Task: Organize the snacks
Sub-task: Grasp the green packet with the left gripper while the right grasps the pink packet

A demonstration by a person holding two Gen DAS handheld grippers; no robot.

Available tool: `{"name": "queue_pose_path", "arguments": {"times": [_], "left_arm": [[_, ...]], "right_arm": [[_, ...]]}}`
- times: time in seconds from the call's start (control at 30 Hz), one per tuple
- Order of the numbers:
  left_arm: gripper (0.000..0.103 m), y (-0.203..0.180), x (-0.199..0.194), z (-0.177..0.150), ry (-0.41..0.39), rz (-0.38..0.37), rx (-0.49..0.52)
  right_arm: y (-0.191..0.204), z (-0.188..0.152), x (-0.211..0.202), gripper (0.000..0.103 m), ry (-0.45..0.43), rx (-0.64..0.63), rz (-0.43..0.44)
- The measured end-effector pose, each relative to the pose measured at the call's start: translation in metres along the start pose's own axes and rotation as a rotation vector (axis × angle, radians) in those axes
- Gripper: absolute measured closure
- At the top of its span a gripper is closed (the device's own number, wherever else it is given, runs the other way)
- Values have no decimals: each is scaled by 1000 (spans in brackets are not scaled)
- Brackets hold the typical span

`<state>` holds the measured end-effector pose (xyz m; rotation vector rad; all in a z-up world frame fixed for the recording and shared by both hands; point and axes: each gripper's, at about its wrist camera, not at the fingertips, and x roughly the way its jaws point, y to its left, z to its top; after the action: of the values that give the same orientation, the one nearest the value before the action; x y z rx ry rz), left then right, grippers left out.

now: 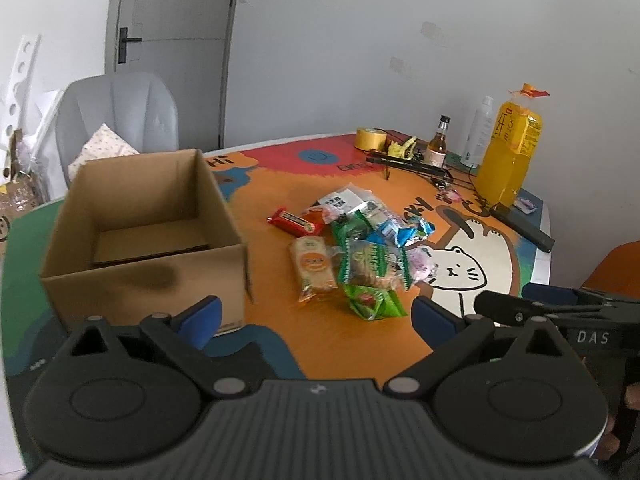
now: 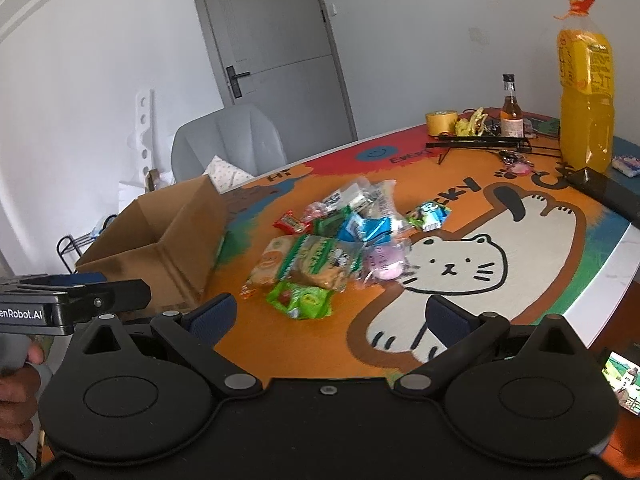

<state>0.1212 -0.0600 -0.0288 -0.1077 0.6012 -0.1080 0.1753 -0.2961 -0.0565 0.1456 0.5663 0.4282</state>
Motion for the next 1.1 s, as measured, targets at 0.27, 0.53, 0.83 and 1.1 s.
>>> {"name": "queue_pose_path", "arguments": {"times": [0.27,0.53,0.83,1.1], "left_arm": [[8,-14,31,6,19,-31,1],[18,-24,71,8,86,-52,-9],[37,-31,111,9,161,-58,-56],[47,-40,133,4,221,-63,-76]], "right_arm": [[-27,4,22,1,23,69,34],[-49,2,46,21,62,83,47],[-66,4,69,26,86,95,54],[-75,8,79,28,87,105,56]]}}
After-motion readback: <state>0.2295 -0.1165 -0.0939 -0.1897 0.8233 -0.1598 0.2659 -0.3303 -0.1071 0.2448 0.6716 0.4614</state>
